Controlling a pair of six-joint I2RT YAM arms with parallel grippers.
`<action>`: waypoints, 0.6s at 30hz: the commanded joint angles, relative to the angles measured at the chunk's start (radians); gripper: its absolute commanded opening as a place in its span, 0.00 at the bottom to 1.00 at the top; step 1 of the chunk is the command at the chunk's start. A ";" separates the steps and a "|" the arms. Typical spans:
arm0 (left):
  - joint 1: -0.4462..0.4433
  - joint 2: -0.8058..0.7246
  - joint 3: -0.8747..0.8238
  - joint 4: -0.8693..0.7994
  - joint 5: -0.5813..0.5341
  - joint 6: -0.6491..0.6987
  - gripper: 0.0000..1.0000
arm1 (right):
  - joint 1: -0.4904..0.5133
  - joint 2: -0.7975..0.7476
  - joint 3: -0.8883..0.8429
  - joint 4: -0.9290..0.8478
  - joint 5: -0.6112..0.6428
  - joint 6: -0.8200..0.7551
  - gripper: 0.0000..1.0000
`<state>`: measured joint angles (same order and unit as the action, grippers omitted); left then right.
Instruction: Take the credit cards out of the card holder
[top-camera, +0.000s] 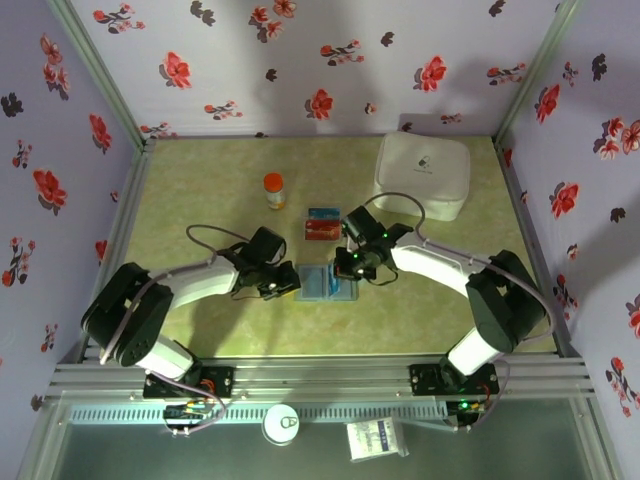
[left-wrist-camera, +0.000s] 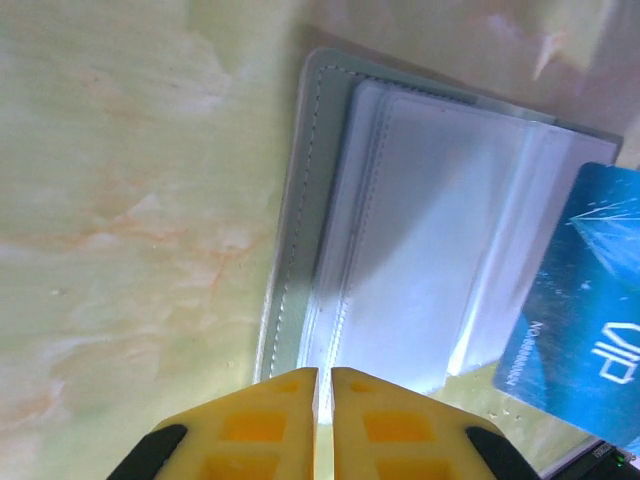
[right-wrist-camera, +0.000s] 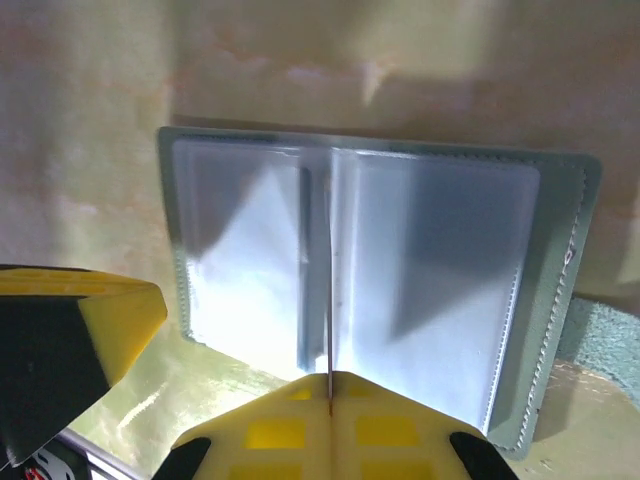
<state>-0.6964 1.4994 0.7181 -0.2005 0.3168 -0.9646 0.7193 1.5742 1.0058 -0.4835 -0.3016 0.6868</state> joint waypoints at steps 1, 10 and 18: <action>0.012 -0.044 0.030 -0.071 -0.034 0.028 0.11 | -0.018 -0.027 0.080 -0.098 0.019 -0.152 0.03; 0.052 -0.136 -0.001 -0.133 -0.055 0.049 0.10 | -0.051 0.074 0.325 -0.345 0.086 -0.781 0.05; 0.078 -0.171 -0.044 -0.136 -0.055 0.058 0.10 | -0.073 0.248 0.597 -0.579 0.222 -1.297 0.00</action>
<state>-0.6304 1.3518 0.6994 -0.3019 0.2790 -0.9314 0.6613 1.7798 1.5284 -0.9295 -0.1501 -0.3473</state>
